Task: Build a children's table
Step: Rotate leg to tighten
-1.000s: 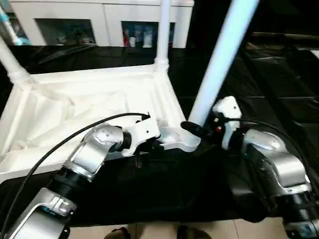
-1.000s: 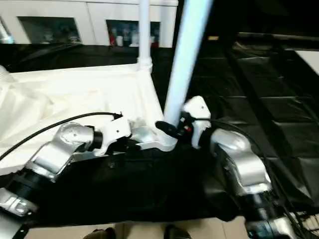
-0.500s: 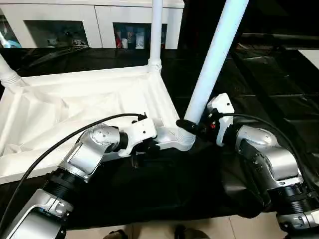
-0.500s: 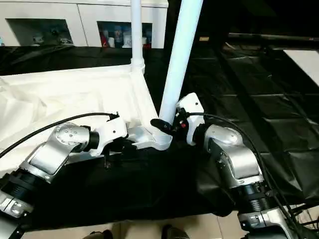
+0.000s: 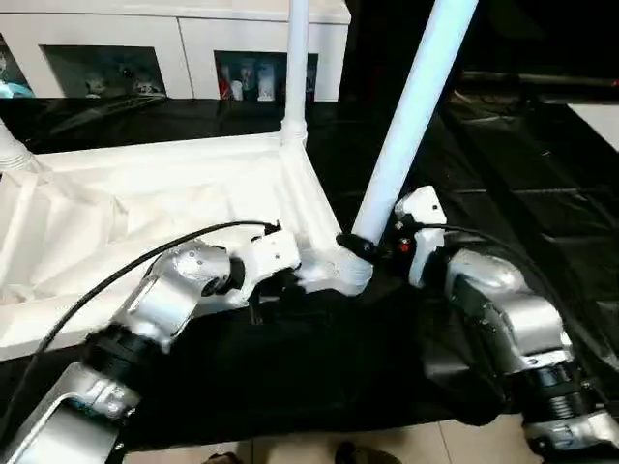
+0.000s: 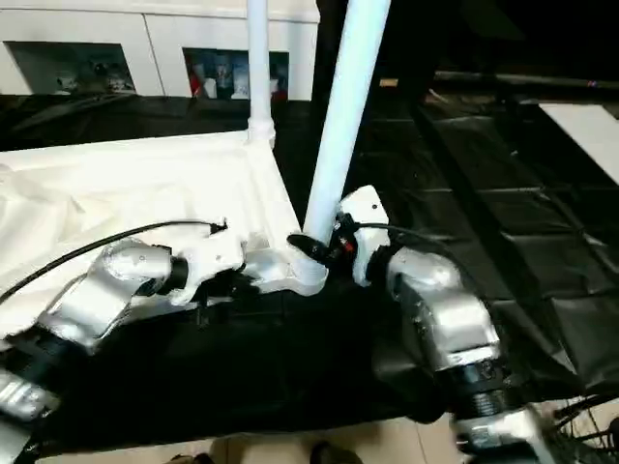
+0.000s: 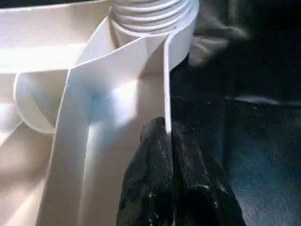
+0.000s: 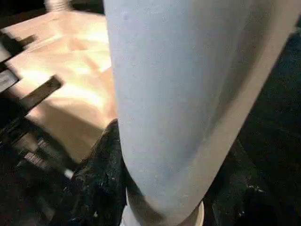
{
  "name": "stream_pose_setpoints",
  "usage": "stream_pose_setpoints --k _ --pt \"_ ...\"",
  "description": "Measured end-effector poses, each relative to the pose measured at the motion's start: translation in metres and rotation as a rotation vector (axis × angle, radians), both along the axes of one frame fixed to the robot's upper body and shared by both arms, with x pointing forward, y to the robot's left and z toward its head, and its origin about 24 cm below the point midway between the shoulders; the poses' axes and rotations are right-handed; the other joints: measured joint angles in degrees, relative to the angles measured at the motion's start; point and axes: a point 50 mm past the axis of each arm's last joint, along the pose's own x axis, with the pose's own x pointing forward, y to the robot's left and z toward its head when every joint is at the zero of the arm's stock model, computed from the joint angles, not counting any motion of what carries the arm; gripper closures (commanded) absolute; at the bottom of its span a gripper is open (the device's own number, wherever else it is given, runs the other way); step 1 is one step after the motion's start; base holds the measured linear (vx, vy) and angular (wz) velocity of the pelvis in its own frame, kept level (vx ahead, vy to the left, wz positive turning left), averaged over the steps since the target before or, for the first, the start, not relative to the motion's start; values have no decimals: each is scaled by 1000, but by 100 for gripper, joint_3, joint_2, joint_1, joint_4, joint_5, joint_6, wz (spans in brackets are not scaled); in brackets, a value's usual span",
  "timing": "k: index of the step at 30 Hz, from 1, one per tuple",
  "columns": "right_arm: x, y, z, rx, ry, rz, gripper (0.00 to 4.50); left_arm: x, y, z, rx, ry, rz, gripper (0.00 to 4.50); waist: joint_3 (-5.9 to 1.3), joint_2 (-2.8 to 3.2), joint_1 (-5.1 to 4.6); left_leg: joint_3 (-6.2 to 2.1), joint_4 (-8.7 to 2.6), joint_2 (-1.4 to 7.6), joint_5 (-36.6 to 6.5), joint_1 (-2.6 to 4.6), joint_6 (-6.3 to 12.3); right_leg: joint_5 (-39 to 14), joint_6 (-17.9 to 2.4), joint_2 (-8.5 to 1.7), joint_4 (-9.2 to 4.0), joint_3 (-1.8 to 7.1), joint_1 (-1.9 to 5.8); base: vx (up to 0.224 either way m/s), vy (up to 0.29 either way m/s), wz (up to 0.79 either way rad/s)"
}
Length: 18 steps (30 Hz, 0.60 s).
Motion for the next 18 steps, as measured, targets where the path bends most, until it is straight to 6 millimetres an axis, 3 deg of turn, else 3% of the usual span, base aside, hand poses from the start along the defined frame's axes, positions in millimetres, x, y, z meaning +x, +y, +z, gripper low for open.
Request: stream_pose_setpoints --k 2,3,4,5,6,7,8,9,10,11,13,14,16,18 --pt "5 3 -1 10 1 -94 266 6 -8 0 -2 3 53 450 29 47 -15 -74 0 -11 -1 0 1 -42 14 -4 -83 -79 42 -62 22 -6" --pt "8 4 -2 14 4 -135 266 8 -12 -1 -3 6 79 450 49 81 -25 -112 -10 -5 -2 4 2 -72 9 -9 -145 -146 78 -69 39 -6" --pt "11 5 -2 16 7 -177 266 10 -17 -1 -3 7 105 450 92 145 -56 -175 -38 -3 -2 14 2 -138 -13 -12 -234 -268 151 -77 48 -2" --pt "13 6 -2 17 9 -200 266 12 -22 -1 -11 12 116 450 122 186 -15 -187 -103 12 -3 -7 2 -243 -79 -13 -146 -317 232 -77 48 -2" --pt "15 4 -2 26 14 -245 266 14 -30 -2 -15 23 130 450 130 169 30 -132 -128 14 -2 -9 2 -443 -243 -28 254 -305 210 -118 24 13" --pt "19 2 -2 23 18 -303 266 17 -42 -1 -9 10 149 450 110 87 167 49 -134 33 -1 -7 2 -531 -336 -41 621 -207 303 -47 -45 24" --pt "23 3 0 20 17 -335 266 19 -48 0 -10 -1 163 450 42 -121 234 166 -141 -37 -4 13 -3 -621 -19 -66 564 16 268 -47 -45 24" --pt "27 4 2 15 16 -366 266 21 -52 0 -13 -1 181 450 61 -105 270 88 -6 -54 -87 -18 -46 -626 -7 -101 577 -6 221 -6 -78 -4" --pt "31 6 2 2 21 -397 266 22 -61 -1 -13 8 199 450 49 -3 372 -285 252 -134 -142 -44 36 -625 -6 -97 562 -72 252 6 12 -42" --pt "33 5 2 -6 20 -420 266 23 -67 0 -16 13 205 450 42 122 375 -429 268 -136 -124 5 -54 -625 -6 -100 549 -194 263 6 12 -42" --pt "36 5 2 -16 16 -462 266 24 -76 0 -15 20 219 450 40 171 286 -421 179 -128 -135 6 -92 -626 -7 -54 402 -178 252 -27 77 -10" --pt "38 5 2 -18 19 -476 266 25 -76 0 -10 14 226 450 47 158 256 -406 119 -128 -136 7 -90 -624 -9 -8 329 -122 264 -63 64 8" --pt "39 6 1 -15 31 -491 266 27 -75 0 -3 7 234 450 61 125 238 -369 17 -130 -136 1 -90 -592 -65 -2 199 -111 284 -30 13 8" --pt "39 6 1 -12 32 -494 266 28 -73 0 -2 1 230 450 68 113 235 -347 17 -129 -135 -8 -89 -578 -87 -10 177 -107 297 0 0 0"
